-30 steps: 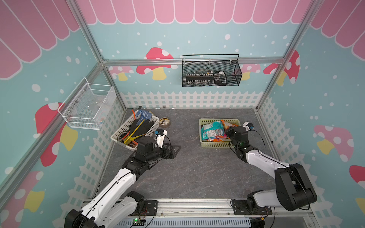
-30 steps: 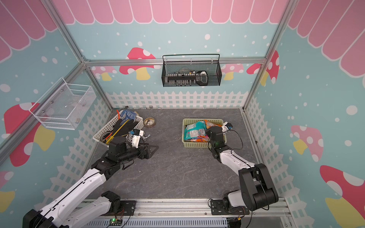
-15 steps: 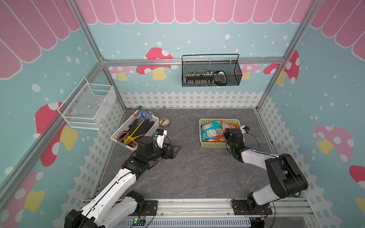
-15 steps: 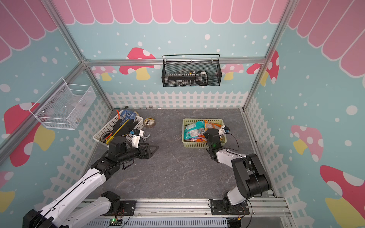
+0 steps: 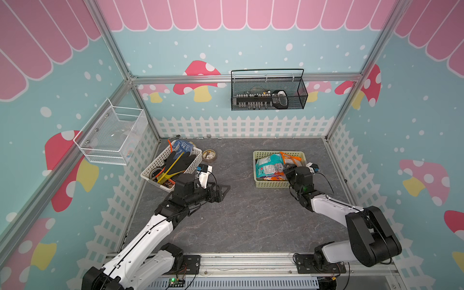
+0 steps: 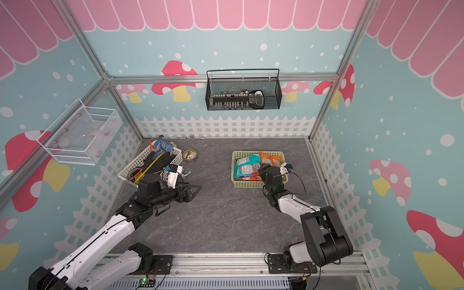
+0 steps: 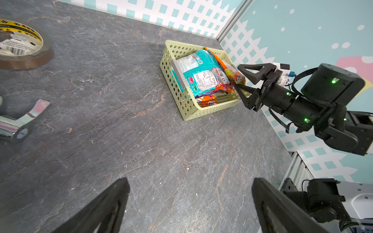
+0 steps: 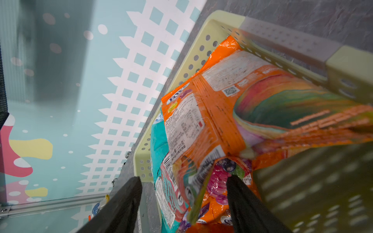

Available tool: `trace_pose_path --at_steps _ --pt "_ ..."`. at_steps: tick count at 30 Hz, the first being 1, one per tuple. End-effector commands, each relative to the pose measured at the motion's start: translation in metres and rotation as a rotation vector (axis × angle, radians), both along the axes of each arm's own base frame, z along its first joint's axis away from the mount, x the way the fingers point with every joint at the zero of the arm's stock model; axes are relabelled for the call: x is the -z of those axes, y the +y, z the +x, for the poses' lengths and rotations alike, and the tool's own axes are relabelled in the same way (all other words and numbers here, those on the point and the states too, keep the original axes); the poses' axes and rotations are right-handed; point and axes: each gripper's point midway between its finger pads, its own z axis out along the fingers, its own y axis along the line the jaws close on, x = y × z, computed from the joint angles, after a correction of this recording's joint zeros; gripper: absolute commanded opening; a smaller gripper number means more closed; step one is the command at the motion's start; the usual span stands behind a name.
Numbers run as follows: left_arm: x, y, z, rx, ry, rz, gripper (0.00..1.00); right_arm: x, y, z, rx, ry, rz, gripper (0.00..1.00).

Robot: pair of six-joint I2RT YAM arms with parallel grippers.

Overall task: Put the candies in the basket
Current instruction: Place the candy in the basket, then reset both arms

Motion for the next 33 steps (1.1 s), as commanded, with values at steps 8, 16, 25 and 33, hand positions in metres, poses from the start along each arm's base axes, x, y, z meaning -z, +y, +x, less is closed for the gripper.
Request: trace_pose_path --at_steps 8,16,25,33 --pt "-0.040 0.009 -0.006 -0.031 -0.161 -0.064 0.99 -0.045 -0.011 -0.033 -0.193 0.025 -0.468 0.95" --pt "-0.054 0.042 0.004 -0.262 -0.307 -0.162 0.99 -0.094 -0.058 -0.069 -0.103 -0.134 -0.942 0.99" --pt "-0.045 0.078 0.030 -0.516 -0.511 -0.235 0.99 -0.090 -0.070 -0.104 0.001 -0.378 -1.184 0.99" --pt "-0.022 0.084 0.069 -0.543 -0.648 0.172 0.99 -0.053 -0.070 -0.091 -0.044 -0.316 -1.277 0.99"
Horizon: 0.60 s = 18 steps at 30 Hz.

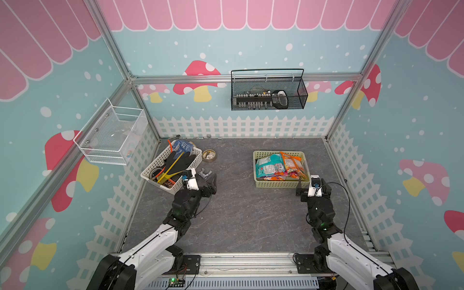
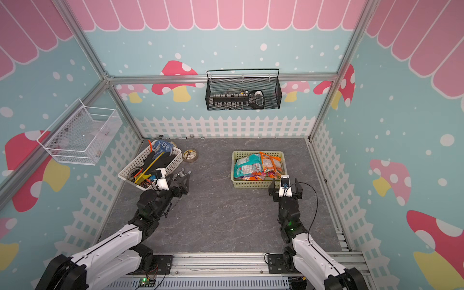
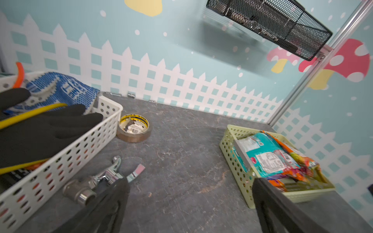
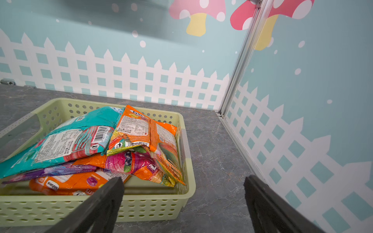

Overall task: Put the candies in the basket
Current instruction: Reset both arms

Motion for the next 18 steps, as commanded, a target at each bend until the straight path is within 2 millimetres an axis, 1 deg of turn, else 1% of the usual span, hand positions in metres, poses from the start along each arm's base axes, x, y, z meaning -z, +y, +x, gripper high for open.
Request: trace_pose_path --at_steps 1,2,4,5,6,8,9,11,12,14,16,18 --pt "-0.025 0.014 0.014 -0.098 -0.158 0.190 0.99 -0.012 -0.003 0.004 0.015 -0.072 -0.009 0.99" --pt "-0.022 0.019 0.018 -0.136 -0.159 0.217 0.99 -0.008 -0.003 0.005 0.014 -0.062 0.005 0.99" --pt "-0.006 0.038 0.029 -0.238 -0.121 0.236 0.99 0.000 -0.002 0.007 -0.004 -0.049 0.010 0.99" --pt "0.001 0.043 0.032 -0.261 -0.104 0.248 0.99 0.001 -0.003 0.009 -0.003 -0.051 0.011 0.99" --pt "0.009 0.046 0.034 -0.273 -0.083 0.265 0.99 0.011 -0.007 0.006 0.008 -0.030 0.008 0.99" --pt "0.018 0.049 0.034 -0.271 -0.073 0.267 0.99 0.023 -0.013 0.005 0.017 -0.005 0.006 0.99" --pt "0.024 0.051 0.032 -0.269 -0.069 0.274 0.99 0.024 -0.014 0.007 0.012 -0.008 0.004 0.99" --pt "0.035 0.061 0.027 -0.292 -0.054 0.287 0.99 0.024 -0.010 0.011 -0.037 -0.003 -0.018 0.99" --pt "0.034 0.069 0.026 -0.319 -0.064 0.289 0.99 0.023 -0.011 0.013 -0.043 -0.009 -0.015 0.99" --pt "0.035 0.070 0.025 -0.296 -0.068 0.318 0.99 0.021 -0.014 0.018 -0.057 -0.019 -0.010 0.99" --pt "0.031 0.077 0.024 -0.321 -0.089 0.313 0.99 0.019 -0.015 0.024 -0.082 -0.032 -0.015 0.99" --pt "0.030 0.077 0.025 -0.315 -0.102 0.316 0.99 0.018 -0.018 0.026 -0.075 -0.047 -0.037 0.99"
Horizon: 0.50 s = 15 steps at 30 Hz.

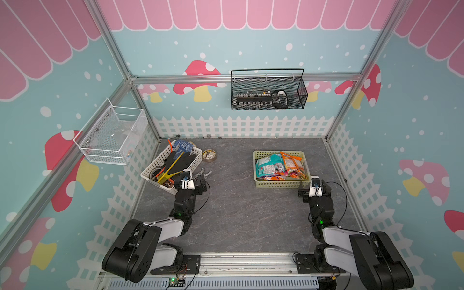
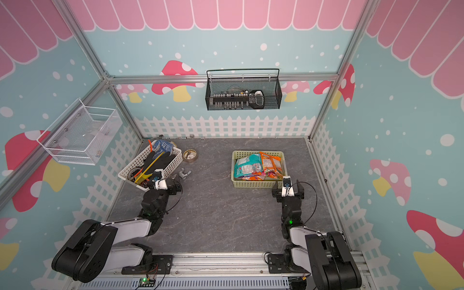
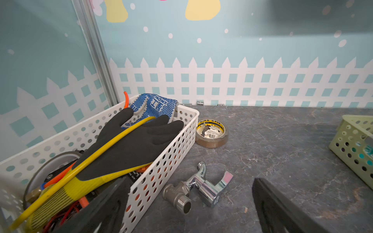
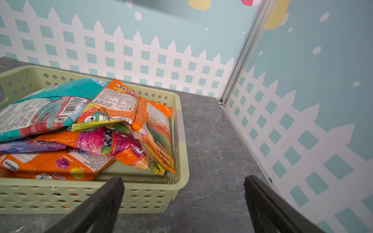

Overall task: Put the candies in the basket
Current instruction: Reset both arms

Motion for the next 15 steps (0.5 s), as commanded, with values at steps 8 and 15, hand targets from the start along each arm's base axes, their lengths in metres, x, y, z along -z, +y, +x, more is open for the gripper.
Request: trace_pose_path --at_steps 8,15 --pt "-0.010 0.018 0.014 0.027 -0.084 -0.053 0.99 -0.018 0.017 0.039 -0.201 -0.013 0.030 0.98" --pt "-0.008 0.015 0.005 0.035 -0.141 -0.046 0.99 -0.028 0.015 0.029 -0.212 -0.114 0.069 0.99"
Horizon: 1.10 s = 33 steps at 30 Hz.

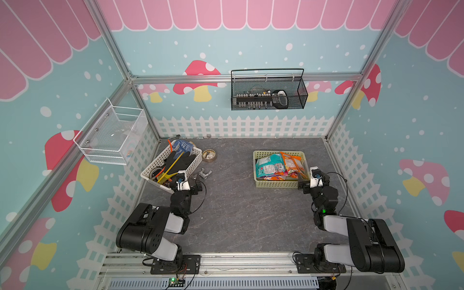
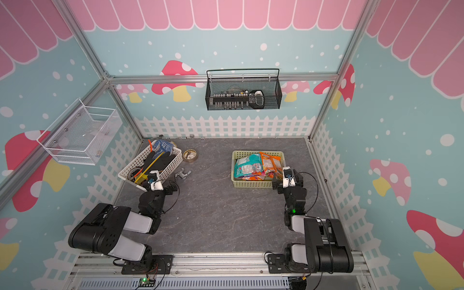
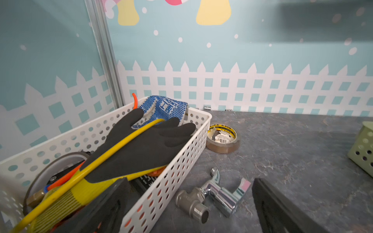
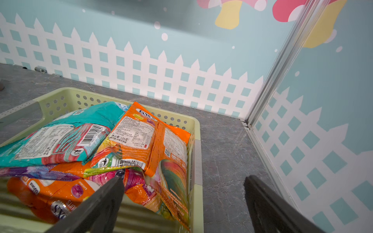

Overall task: Put the candies in the basket
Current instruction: Reset both arms

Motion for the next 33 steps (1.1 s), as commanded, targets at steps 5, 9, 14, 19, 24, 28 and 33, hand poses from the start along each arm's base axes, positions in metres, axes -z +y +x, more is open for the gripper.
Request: trace_pose_path --at_steps 5,9,14,19,24,28,33 --pt "-0.017 0.001 0.009 0.009 -0.053 -0.037 0.99 0.006 -0.002 -0.027 0.013 -0.113 0.042 0.99" --pt "-0.011 0.007 0.019 0.028 -0.007 -0.081 0.99 0.013 -0.023 -0.004 0.131 -0.046 0.093 0.99" --pt "-0.012 0.007 0.019 0.029 -0.013 -0.080 0.99 0.017 -0.026 0.001 0.147 -0.015 0.096 0.99" --pt "-0.012 0.008 0.018 0.027 -0.016 -0.080 0.99 0.017 -0.025 0.000 0.145 -0.021 0.094 0.99" --pt "-0.012 0.007 0.019 0.027 -0.015 -0.080 0.99 0.016 -0.025 0.000 0.142 -0.021 0.093 0.99" --pt "-0.012 0.007 0.019 0.027 -0.013 -0.080 0.99 0.016 -0.025 0.000 0.143 -0.021 0.093 0.99" --pt "-0.011 0.007 0.019 0.028 -0.012 -0.080 0.99 0.016 -0.025 0.000 0.142 -0.021 0.093 0.99"
